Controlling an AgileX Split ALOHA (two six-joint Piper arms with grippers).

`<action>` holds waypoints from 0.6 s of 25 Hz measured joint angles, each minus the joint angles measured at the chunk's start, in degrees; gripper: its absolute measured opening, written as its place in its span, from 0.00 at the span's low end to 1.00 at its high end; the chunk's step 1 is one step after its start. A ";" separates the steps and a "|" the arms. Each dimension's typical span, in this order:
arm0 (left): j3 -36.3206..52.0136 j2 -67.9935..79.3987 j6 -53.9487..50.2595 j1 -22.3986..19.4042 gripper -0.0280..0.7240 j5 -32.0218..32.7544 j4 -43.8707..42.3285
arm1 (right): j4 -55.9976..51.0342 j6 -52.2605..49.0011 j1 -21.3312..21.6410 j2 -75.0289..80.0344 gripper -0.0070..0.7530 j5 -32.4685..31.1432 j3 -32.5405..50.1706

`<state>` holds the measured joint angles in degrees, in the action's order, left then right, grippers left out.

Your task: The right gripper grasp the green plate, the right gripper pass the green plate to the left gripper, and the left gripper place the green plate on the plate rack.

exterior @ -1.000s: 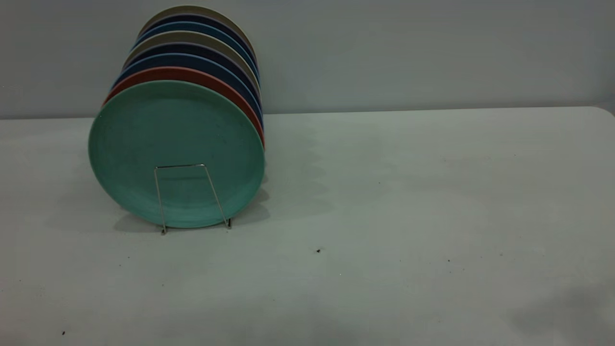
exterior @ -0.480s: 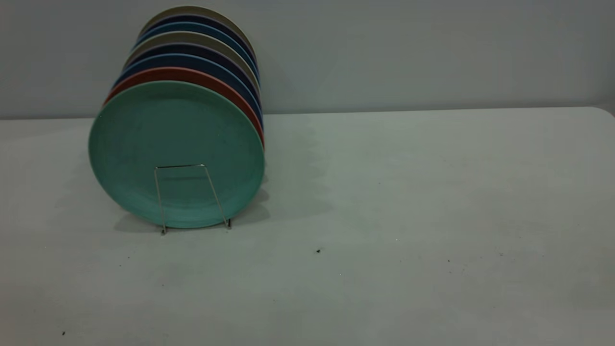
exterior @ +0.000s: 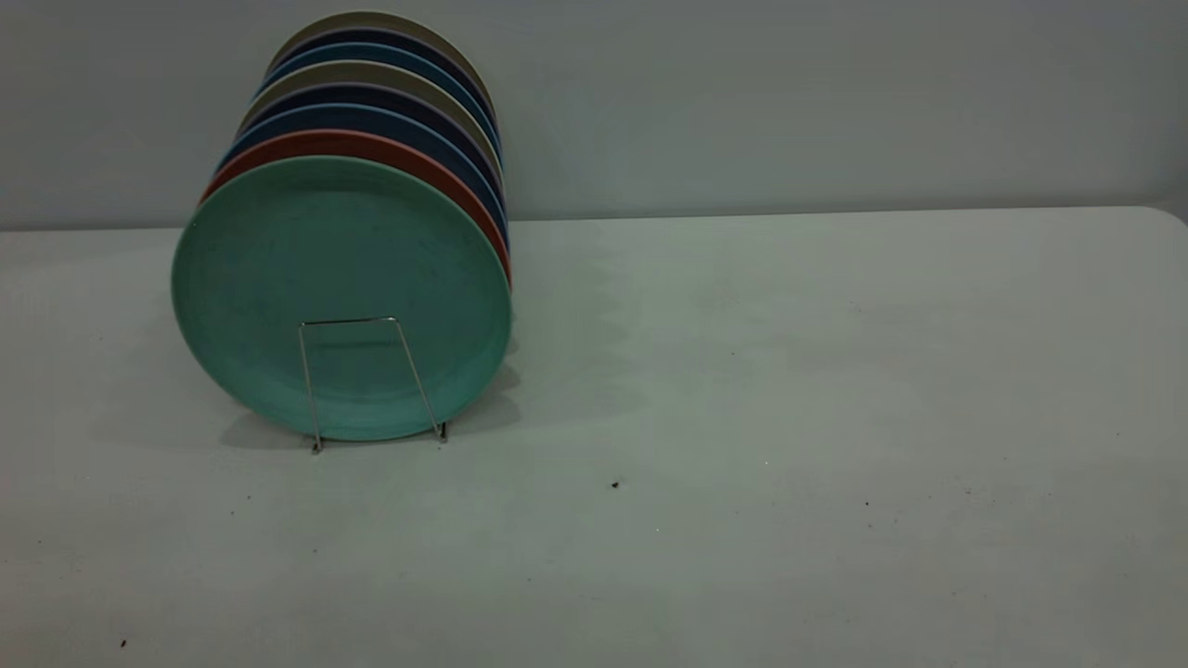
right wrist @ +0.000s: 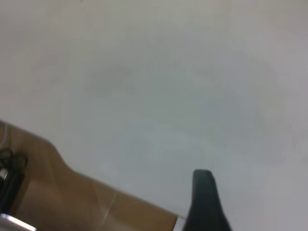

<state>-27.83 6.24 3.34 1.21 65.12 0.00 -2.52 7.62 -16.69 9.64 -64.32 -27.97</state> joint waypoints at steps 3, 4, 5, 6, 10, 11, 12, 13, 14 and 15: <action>0.00 -0.15 0.00 0.72 0.65 -0.17 0.00 | -0.09 0.06 0.00 -1.83 0.73 -0.36 0.55; 0.00 -0.15 0.00 1.22 0.65 -0.17 0.00 | -0.29 0.06 0.00 -2.01 0.73 -0.36 0.59; 0.00 -0.15 0.00 1.67 0.65 -0.25 0.00 | -0.36 0.06 0.00 -2.15 0.73 -0.36 0.59; 0.00 -0.15 0.00 1.99 0.65 -0.31 0.00 | -0.47 0.06 0.00 -2.28 0.73 -0.36 0.65; 0.00 -0.15 0.00 2.33 0.65 -0.31 0.48 | -1.76 0.00 0.00 -2.30 0.73 -0.42 0.76; 0.00 -0.15 0.00 2.33 0.65 -0.31 1.01 | -2.48 0.00 0.00 -2.30 0.73 -0.41 0.83; 0.00 -0.15 0.00 2.33 0.65 -0.31 1.75 | -3.03 -0.04 0.00 -2.30 0.73 -0.41 0.89; 0.00 -0.15 0.00 2.33 0.65 -0.31 2.52 | -3.44 -0.06 0.00 -2.30 0.73 -0.41 0.89; 0.00 -0.15 0.00 2.33 0.65 -0.31 3.05 | -3.45 -0.06 0.00 -2.30 0.73 -0.41 0.89; 0.00 -0.15 0.00 2.33 0.65 -0.31 3.42 | -3.45 -0.06 0.00 -2.30 0.73 -0.41 0.89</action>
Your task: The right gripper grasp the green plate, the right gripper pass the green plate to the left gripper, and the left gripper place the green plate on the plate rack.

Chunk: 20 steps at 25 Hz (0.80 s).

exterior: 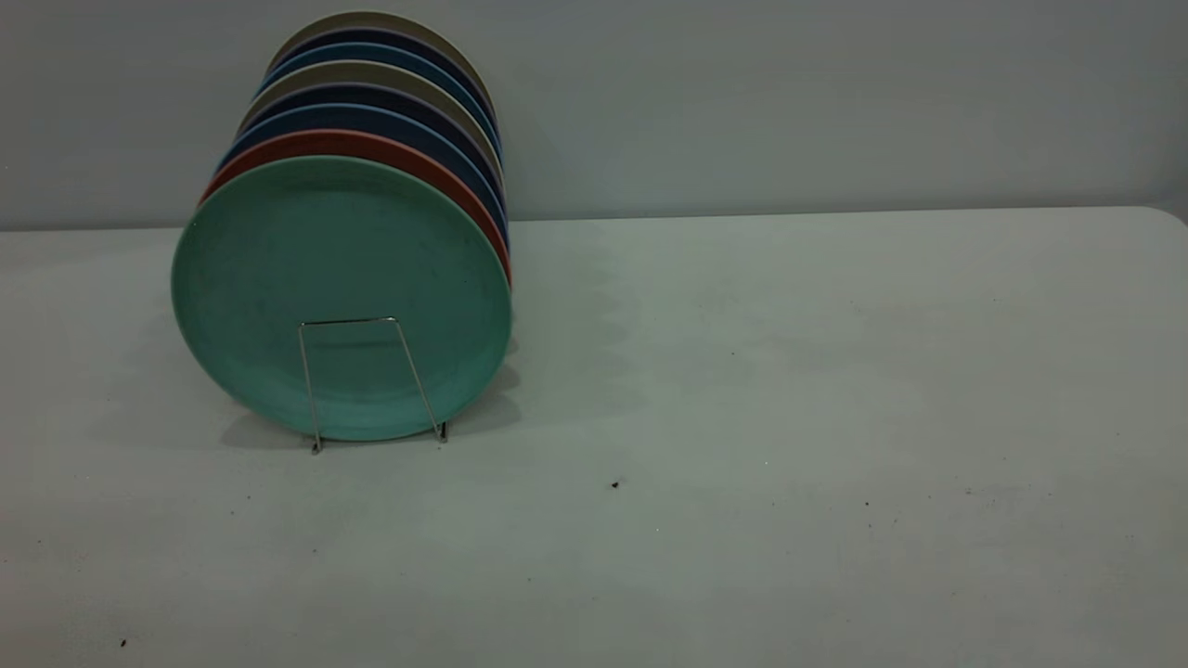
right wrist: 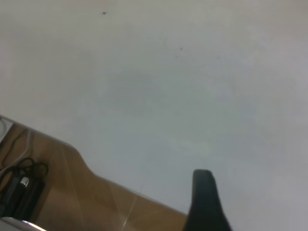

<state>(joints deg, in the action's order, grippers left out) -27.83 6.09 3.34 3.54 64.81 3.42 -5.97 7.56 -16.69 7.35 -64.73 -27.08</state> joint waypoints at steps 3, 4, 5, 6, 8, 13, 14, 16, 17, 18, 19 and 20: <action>0.00 0.00 0.00 0.00 0.65 0.00 0.12 | 0.05 0.00 0.00 0.00 0.73 0.00 0.00; 0.00 0.00 0.00 0.00 0.65 0.00 0.19 | 0.05 -0.05 0.00 0.00 0.73 0.00 0.00; 0.00 0.00 0.00 0.00 0.65 0.00 0.24 | 0.05 -0.05 0.00 0.00 0.73 0.00 0.00; 0.00 0.00 0.00 0.00 0.65 0.00 0.20 | 0.24 -0.05 0.00 0.00 0.73 0.00 0.00; 0.00 0.00 0.00 0.00 0.65 0.00 0.20 | 0.78 -0.05 0.00 0.00 0.73 0.00 0.00; 0.00 0.00 0.00 0.00 0.65 0.00 0.25 | 1.37 -0.05 0.00 0.00 0.73 0.00 0.00; 0.00 0.00 0.00 0.00 0.65 0.00 0.25 | 1.55 -0.05 0.00 0.00 0.73 0.00 0.00; 0.00 0.00 0.00 0.00 0.65 0.00 0.25 | 1.57 -0.05 0.00 0.00 0.73 0.00 0.00; 0.00 0.00 0.00 0.00 0.65 0.00 0.25 | 1.57 -0.05 0.00 0.00 0.73 0.00 0.00; 0.00 0.00 0.00 0.00 0.65 0.00 0.25 | 1.62 -0.05 0.00 0.00 0.73 0.00 0.00; 0.00 0.00 0.00 0.00 0.65 0.00 0.25 | 1.62 -0.05 0.00 0.00 0.73 0.00 0.00; 0.00 0.00 0.00 0.00 0.65 0.00 0.25 | 1.62 -0.05 0.00 0.00 0.73 0.00 0.00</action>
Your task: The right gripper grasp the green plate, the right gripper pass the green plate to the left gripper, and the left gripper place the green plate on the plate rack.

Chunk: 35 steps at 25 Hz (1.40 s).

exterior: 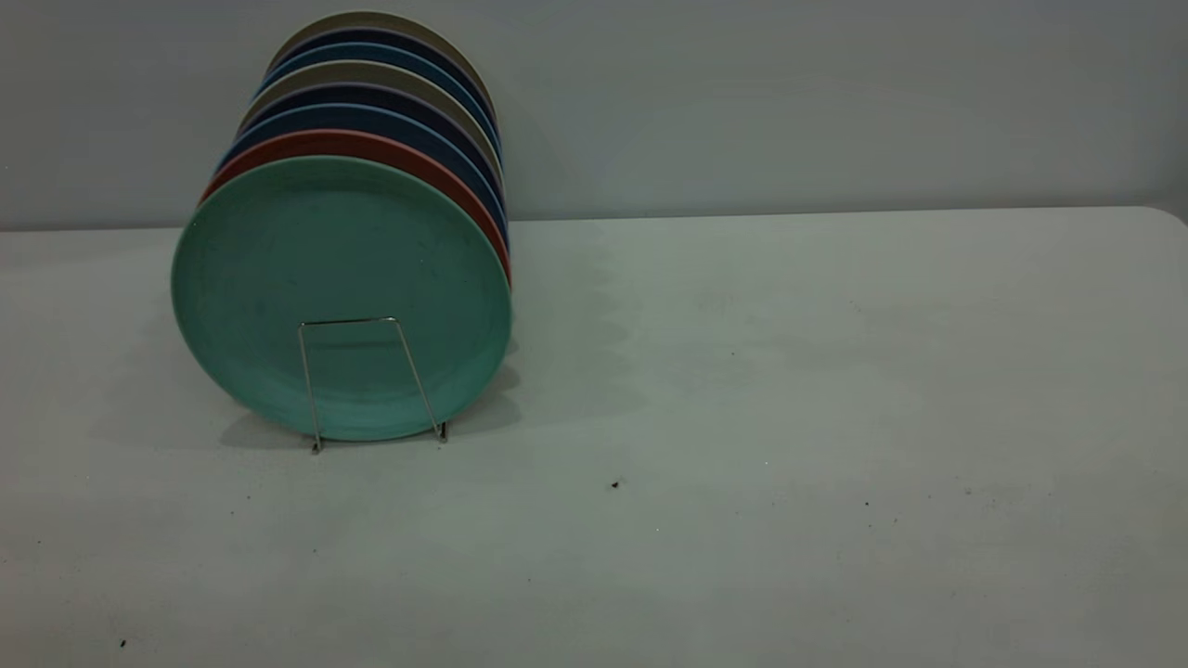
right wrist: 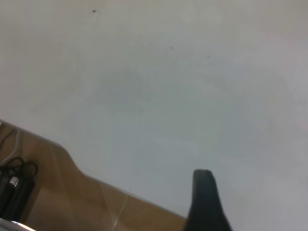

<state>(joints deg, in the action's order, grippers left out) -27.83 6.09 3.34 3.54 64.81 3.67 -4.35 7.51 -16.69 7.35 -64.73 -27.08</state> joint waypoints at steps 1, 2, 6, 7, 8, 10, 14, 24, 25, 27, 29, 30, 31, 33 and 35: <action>0.00 0.00 0.00 0.00 0.65 0.00 0.00 | 0.00 0.00 0.00 0.00 0.73 0.00 0.00; 0.00 0.00 0.00 0.00 0.65 0.00 0.00 | 0.00 0.00 0.00 0.00 0.73 0.00 0.00; 0.00 -0.10 0.00 0.00 0.65 0.00 0.00 | 0.00 0.00 0.00 0.00 0.73 0.00 0.00; 0.00 -0.34 0.00 0.00 0.65 0.00 0.00 | 0.00 0.00 0.00 0.00 0.73 0.00 0.00; 0.00 -0.74 0.00 0.00 0.65 0.00 0.00 | 0.00 0.00 0.00 0.00 0.73 0.00 0.00; 0.00 -1.67 0.00 0.00 0.65 -0.05 0.00 | 0.00 0.00 0.17 -0.22 0.73 0.00 0.00; 0.00 -4.45 0.00 0.00 0.65 -0.05 0.00 | -0.13 0.00 6.52 -2.68 0.73 0.00 0.00; 0.00 -7.36 0.00 -0.47 0.65 0.03 0.00 | -0.32 0.00 17.52 -8.33 0.73 -0.24 0.00; 0.00 -7.36 0.00 -0.47 0.65 0.03 0.00 | -0.32 0.00 17.66 -8.33 0.73 -0.24 0.00; 0.00 -7.36 0.00 -0.47 0.65 0.03 0.00 | -0.32 0.00 17.72 -8.33 0.73 -0.24 0.00; 0.00 -7.36 0.00 -0.47 0.65 0.03 0.00 | -0.32 0.00 17.72 -8.33 0.73 -0.24 0.00; 0.00 -7.36 0.00 -0.47 0.65 0.03 0.00 | -0.32 0.00 17.72 -8.33 0.73 -0.24 0.00; 0.00 -7.36 0.00 -0.47 0.65 0.03 0.00 | -0.32 0.00 17.72 -8.33 0.73 -0.24 0.00; 0.00 -7.36 0.00 -0.47 0.65 0.03 0.00 | -0.32 0.00 17.72 -8.33 0.73 -0.24 0.00; 0.00 -7.36 0.00 -0.47 0.65 0.03 0.00 | -0.32 0.00 17.72 -8.33 0.73 -0.24 0.00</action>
